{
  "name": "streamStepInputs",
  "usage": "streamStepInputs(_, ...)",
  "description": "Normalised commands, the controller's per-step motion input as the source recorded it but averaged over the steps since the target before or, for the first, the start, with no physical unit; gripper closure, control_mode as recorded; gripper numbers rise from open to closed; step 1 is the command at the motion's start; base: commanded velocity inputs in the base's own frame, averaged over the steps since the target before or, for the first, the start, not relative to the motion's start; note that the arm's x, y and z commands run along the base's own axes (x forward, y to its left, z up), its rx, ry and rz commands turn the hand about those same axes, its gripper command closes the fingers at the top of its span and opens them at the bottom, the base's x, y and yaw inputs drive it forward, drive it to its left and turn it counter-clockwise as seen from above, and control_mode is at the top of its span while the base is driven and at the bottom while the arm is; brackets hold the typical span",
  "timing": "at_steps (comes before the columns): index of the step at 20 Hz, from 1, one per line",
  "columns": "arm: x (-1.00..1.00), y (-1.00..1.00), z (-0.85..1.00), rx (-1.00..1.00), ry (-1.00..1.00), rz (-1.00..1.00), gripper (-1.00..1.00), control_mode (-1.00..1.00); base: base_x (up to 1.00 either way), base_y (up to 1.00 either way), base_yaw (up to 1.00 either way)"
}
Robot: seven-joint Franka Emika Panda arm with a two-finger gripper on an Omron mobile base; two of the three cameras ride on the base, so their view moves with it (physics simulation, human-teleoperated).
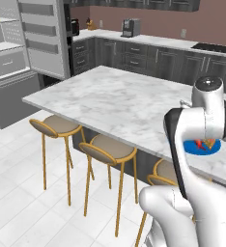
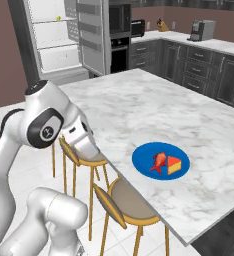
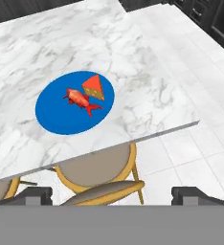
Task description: Take the cheese, fish, and corn from the fridge and place them on the plate on the dining counter to create an appetizer plate.
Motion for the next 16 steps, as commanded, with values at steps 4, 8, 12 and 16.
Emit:
streamStepInputs(4, -0.52, 0.51, 0.00, -0.03, 0.00, 0.36, -1.00, -1.00, 0.00, 0.00, 0.00)
streamStepInputs(8, -0.59, 0.60, 0.02, -0.09, 0.00, 0.45, -1.00, -1.00, 0.00, 0.00, 0.00)
streamStepInputs(12, -0.47, 0.57, 0.13, -0.11, 0.00, 0.45, -1.00, -1.00, 0.00, 0.00, 0.00)
streamStepInputs(16, -0.31, 0.21, 0.05, -0.03, 0.00, 0.50, -1.00, -1.00, 0.00, 0.00, 0.00)
